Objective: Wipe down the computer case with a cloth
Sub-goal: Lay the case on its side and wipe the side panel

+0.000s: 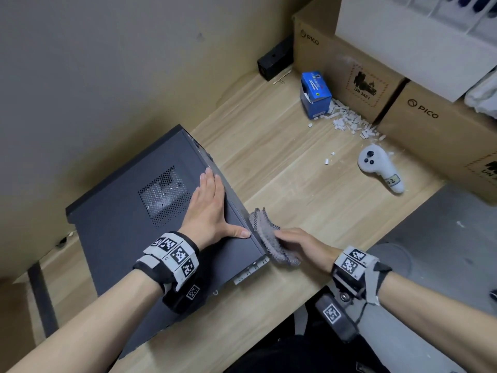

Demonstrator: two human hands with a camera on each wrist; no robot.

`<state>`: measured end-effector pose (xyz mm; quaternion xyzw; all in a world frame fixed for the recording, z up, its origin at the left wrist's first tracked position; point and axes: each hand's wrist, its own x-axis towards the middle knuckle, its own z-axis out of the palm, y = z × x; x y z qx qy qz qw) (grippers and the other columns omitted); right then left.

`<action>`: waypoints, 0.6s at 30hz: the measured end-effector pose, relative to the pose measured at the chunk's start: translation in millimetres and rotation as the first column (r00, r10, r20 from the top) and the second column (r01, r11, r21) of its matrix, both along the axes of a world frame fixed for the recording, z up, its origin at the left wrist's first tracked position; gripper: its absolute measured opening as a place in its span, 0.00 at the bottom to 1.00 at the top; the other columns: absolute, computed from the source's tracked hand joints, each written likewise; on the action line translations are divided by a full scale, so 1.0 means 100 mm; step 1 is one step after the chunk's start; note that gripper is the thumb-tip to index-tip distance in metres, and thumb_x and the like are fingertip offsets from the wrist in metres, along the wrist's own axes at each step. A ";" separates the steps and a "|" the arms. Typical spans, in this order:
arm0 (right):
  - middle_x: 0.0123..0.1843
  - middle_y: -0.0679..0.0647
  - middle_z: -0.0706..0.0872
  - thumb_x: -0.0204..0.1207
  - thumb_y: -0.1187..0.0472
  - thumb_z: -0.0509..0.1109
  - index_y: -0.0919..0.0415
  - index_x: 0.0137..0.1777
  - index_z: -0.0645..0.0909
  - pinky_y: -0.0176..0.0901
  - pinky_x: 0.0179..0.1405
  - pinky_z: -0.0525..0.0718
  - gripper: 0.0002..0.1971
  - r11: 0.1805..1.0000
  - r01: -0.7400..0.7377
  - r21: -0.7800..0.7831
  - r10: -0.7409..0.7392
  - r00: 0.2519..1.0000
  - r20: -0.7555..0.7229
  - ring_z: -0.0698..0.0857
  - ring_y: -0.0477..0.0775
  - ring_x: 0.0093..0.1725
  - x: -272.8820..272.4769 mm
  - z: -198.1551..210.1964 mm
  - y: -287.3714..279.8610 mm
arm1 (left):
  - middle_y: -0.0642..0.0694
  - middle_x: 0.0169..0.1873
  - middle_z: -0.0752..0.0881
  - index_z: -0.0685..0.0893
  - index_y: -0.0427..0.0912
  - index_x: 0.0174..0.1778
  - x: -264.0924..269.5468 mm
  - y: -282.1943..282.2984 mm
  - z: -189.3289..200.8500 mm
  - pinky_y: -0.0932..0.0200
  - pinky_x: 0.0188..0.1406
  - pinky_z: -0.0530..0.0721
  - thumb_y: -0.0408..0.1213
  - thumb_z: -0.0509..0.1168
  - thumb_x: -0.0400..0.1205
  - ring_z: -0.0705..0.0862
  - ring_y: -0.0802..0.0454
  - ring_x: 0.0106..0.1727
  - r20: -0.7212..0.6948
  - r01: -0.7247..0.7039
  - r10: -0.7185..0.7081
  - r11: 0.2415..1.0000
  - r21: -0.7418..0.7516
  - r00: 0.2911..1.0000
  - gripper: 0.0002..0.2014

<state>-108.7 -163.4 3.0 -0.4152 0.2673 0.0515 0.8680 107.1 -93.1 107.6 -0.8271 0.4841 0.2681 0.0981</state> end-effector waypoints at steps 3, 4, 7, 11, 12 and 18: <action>0.49 0.54 0.88 0.83 0.52 0.62 0.70 0.55 0.83 0.37 0.45 0.79 0.20 0.999 -0.039 -0.026 0.041 0.996 0.074 0.85 0.47 0.44 0.01 0.28 0.01 | 0.37 0.83 0.31 0.35 0.34 0.84 0.01 0.00 0.04 0.47 0.85 0.40 0.71 0.75 0.58 0.32 0.43 0.85 -0.003 -0.001 0.001 1.000 -0.006 1.000 0.75; 0.38 0.48 0.84 0.82 0.50 0.61 0.65 0.45 0.80 0.34 0.37 0.74 0.17 0.996 -0.060 -0.063 0.065 0.996 0.069 0.80 0.43 0.35 0.03 0.37 0.01 | 0.37 0.84 0.31 0.36 0.34 0.85 0.03 -0.01 0.07 0.48 0.85 0.40 0.70 0.76 0.59 0.32 0.44 0.85 -0.013 -0.003 0.003 1.000 -0.011 1.000 0.74; 0.29 0.36 0.79 0.91 0.56 0.53 0.52 0.39 0.71 0.25 0.34 0.71 0.16 0.989 -0.095 -0.112 0.104 0.991 0.085 0.75 0.32 0.29 0.12 0.54 0.01 | 0.41 0.85 0.34 0.37 0.36 0.85 0.15 -0.02 0.13 0.50 0.85 0.39 0.65 0.78 0.62 0.34 0.48 0.85 -0.024 -0.031 0.030 0.998 -0.052 0.999 0.72; 0.54 0.25 0.85 0.89 0.53 0.50 0.50 0.64 0.77 0.27 0.60 0.74 0.15 0.981 -0.140 -0.134 0.154 0.983 0.097 0.80 0.24 0.56 0.20 0.58 -0.05 | 0.40 0.85 0.36 0.38 0.36 0.85 0.39 -0.15 0.15 0.49 0.84 0.40 0.66 0.79 0.58 0.35 0.46 0.86 0.040 -0.075 0.077 0.996 -0.043 0.996 0.74; 0.66 0.29 0.82 0.89 0.50 0.51 0.53 0.74 0.75 0.32 0.70 0.72 0.19 0.980 -0.140 -0.144 0.152 0.985 0.082 0.78 0.30 0.68 0.24 0.55 -0.05 | 0.39 0.85 0.35 0.38 0.35 0.85 0.42 -0.18 0.14 0.48 0.84 0.40 0.67 0.79 0.58 0.35 0.45 0.86 0.044 -0.078 0.079 0.997 -0.019 0.996 0.74; 0.78 0.40 0.76 0.89 0.44 0.51 0.51 0.82 0.68 0.38 0.74 0.70 0.25 0.962 -0.216 -0.165 0.227 0.972 0.053 0.74 0.37 0.75 0.60 0.48 -0.22 | 0.39 0.84 0.32 0.35 0.36 0.85 0.47 -0.19 0.06 0.48 0.85 0.42 0.66 0.79 0.58 0.34 0.46 0.85 0.009 -0.089 0.088 0.996 0.009 0.996 0.75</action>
